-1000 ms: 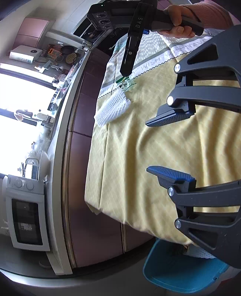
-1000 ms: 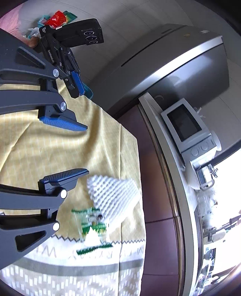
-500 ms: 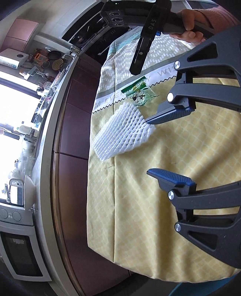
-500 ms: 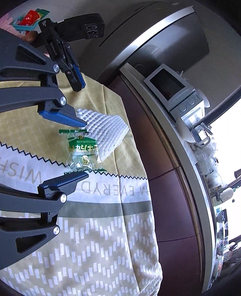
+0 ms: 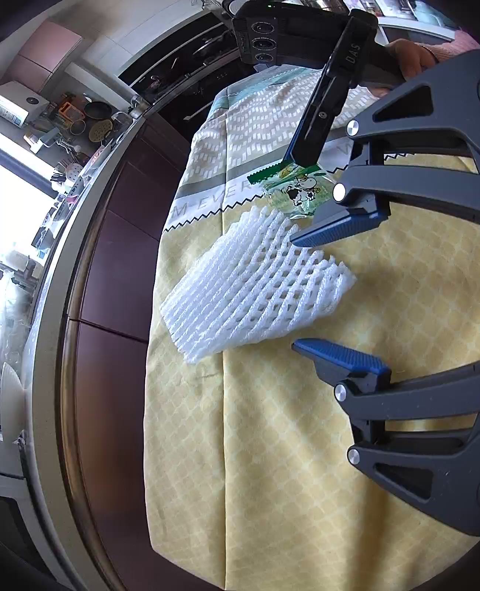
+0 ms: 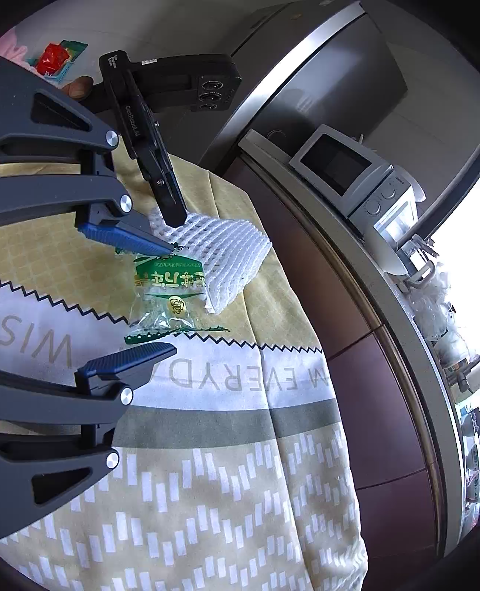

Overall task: Collect trash
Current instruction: 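Grasp the white foam net with the left gripper while the right grasps the green snack bag, then carry the foam net and green snack bag over the teal bin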

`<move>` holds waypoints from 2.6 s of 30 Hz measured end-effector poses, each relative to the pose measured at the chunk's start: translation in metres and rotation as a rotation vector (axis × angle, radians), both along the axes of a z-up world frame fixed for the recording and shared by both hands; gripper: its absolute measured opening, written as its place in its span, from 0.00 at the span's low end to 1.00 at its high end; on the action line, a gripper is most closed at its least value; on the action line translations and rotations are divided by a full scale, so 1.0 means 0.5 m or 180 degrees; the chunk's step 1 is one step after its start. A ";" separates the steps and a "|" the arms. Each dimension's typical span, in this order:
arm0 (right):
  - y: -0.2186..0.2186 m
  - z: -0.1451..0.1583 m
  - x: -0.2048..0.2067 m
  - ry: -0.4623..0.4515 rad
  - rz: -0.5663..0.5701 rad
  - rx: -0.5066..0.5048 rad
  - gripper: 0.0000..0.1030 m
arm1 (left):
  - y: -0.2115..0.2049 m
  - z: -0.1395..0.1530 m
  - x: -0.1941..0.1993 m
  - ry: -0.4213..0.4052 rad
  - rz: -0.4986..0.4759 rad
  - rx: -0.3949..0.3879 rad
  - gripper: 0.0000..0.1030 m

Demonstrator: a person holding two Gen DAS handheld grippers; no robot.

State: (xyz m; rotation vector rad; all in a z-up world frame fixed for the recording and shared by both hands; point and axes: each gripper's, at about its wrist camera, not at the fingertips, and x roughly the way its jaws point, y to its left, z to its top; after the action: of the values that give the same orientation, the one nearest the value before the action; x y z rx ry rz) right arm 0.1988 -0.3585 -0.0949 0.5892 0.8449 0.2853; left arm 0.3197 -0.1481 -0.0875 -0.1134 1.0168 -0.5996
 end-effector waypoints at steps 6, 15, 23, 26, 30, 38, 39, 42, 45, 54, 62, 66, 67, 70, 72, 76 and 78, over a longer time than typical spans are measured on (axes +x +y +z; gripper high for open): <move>-0.001 -0.009 -0.001 0.0028 0.0056 0.0059 0.32 | -0.015 -0.010 0.009 0.0036 0.0019 0.0036 0.18; -0.004 -0.001 -0.016 -0.0046 0.0067 0.0044 0.21 | -0.007 0.007 -0.017 -0.0111 0.0116 0.0082 0.10; 0.010 0.023 -0.036 -0.0195 0.0133 0.0033 0.17 | 0.067 0.049 -0.068 -0.0320 0.0235 0.0079 0.10; 0.021 0.035 -0.046 -0.0259 0.0178 0.0030 0.17 | 0.101 0.070 -0.098 -0.0421 0.0265 0.0083 0.09; 0.035 0.050 -0.062 -0.0331 0.0240 0.0069 0.17 | 0.150 0.092 -0.142 -0.0531 0.0307 0.0069 0.09; 0.079 0.083 -0.098 -0.0474 0.0392 0.0138 0.17 | 0.247 0.110 -0.230 -0.0655 0.0404 0.0071 0.09; 0.088 0.087 -0.100 -0.0482 0.0409 0.0153 0.17 | 0.259 0.111 -0.240 -0.0659 0.0422 0.0074 0.09; 0.110 0.092 -0.108 -0.0502 0.0476 0.0186 0.17 | 0.295 0.114 -0.271 -0.0685 0.0482 0.0084 0.09; 0.131 0.095 -0.114 -0.0516 0.0544 0.0226 0.17 | 0.329 0.115 -0.301 -0.0698 0.0538 0.0079 0.09; 0.196 0.095 -0.127 -0.0508 0.0751 0.0309 0.17 | 0.405 0.112 -0.363 -0.0730 0.0688 0.0164 0.09; 0.244 0.092 -0.136 -0.0479 0.0888 0.0333 0.17 | 0.445 0.112 -0.394 -0.0762 0.0783 0.0176 0.09; 0.265 0.094 -0.141 -0.0472 0.0943 0.0347 0.17 | 0.463 0.111 -0.411 -0.0761 0.0835 0.0183 0.09; 0.270 0.094 -0.141 -0.0475 0.0956 0.0346 0.17 | 0.467 0.111 -0.414 -0.0758 0.0843 0.0175 0.09; 0.284 0.096 -0.144 -0.0475 0.0995 0.0357 0.17 | 0.486 0.109 -0.425 -0.0736 0.0893 0.0152 0.09; 0.295 0.097 -0.145 -0.0472 0.1023 0.0361 0.17 | 0.499 0.106 -0.431 -0.0713 0.0921 0.0124 0.09; 0.315 0.098 -0.145 -0.0464 0.1077 0.0369 0.17 | 0.514 0.103 -0.445 -0.0724 0.0944 0.0146 0.09; 0.323 0.099 -0.145 -0.0466 0.1101 0.0375 0.17 | 0.522 0.103 -0.452 -0.0732 0.0960 0.0140 0.09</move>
State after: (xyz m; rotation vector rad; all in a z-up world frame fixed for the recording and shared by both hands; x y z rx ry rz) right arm 0.1260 -0.1969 -0.0457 0.5226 0.7894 0.6890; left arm 0.0939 0.1129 -0.0358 -0.1520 0.7701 -0.3064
